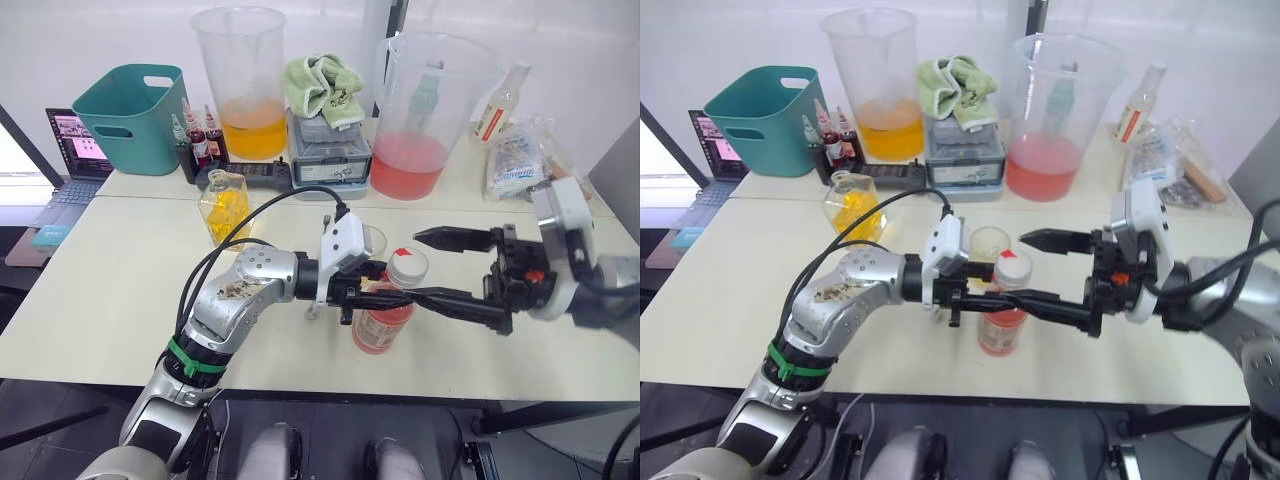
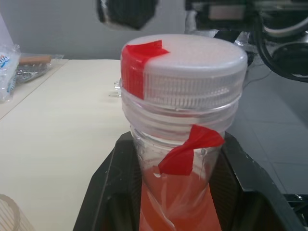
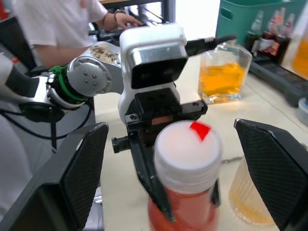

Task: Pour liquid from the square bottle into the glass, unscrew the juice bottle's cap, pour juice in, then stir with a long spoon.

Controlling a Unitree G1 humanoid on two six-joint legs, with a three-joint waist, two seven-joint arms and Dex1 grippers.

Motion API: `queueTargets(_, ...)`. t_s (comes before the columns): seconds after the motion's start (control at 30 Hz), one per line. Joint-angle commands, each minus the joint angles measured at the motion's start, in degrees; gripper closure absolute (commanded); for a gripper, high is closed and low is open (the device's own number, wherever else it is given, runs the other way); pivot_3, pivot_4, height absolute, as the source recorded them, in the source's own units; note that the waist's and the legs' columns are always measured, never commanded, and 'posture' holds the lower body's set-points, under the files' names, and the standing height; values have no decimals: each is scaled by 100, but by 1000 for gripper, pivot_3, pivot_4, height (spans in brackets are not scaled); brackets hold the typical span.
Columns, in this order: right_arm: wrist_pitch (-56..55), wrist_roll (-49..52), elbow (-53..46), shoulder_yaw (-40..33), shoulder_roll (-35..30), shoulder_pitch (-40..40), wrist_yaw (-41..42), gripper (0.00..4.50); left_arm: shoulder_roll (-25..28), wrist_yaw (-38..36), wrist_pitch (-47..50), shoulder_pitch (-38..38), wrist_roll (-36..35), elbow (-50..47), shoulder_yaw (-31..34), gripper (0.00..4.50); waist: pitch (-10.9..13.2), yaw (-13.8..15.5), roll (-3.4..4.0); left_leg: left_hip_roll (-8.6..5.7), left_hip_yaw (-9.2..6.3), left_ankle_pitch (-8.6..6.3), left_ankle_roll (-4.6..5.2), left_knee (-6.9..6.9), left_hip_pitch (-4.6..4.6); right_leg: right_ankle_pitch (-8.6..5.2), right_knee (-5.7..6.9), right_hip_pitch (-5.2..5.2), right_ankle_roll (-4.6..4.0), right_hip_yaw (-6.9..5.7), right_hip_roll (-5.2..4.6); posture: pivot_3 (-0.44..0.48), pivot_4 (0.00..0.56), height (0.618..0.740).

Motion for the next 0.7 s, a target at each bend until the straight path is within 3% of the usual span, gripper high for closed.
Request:
queueTargets(0.03, -51, 243, -688, -333, 182, 467, -993, 53, -63, -276, 111, 84, -96, 133, -345, 2987, -1, 3, -1, 0, 0, 0, 0, 0, 0, 0, -1, 0, 0, 1, 0, 0, 150, 736)
queueTargets(0.33, -316, 279, -746, 180, 289, 438, -1970, 53, -76, -405, -3, 36, -32, 242, -402, 2987, -2, 13, -1, -1, 2, 0, 2, 1, 1, -4, -2, 0, 2, 5, 7, 0, 150, 736)
queueTargets(0.53, -433, 268, -504, 395, 229, 237, -1921, 1788, -74, -425, -34, -34, 4, 360, -348, 2987, -2, 23, -1, -2, 2, 0, 4, 2, 0, -6, -2, 1, 4, 5, 8, 0, 150, 736)
queueTargets(0.63, -514, 153, -337, 612, 81, 114, -1422, 2799, -61, -420, -51, -50, 31, 400, -314, 2987, -2, 20, -1, -2, 2, -1, 4, 2, 0, -6, -2, 1, 4, 5, 9, 0, 150, 736)
queueTargets(0.7, -627, -50, -209, 824, -85, 27, -910, 2817, -46, -416, -61, -59, 45, 411, -300, 2987, -2, 20, -1, -2, 2, -1, 4, 4, 0, -6, -3, 2, 4, 5, 9, 0, 150, 736)
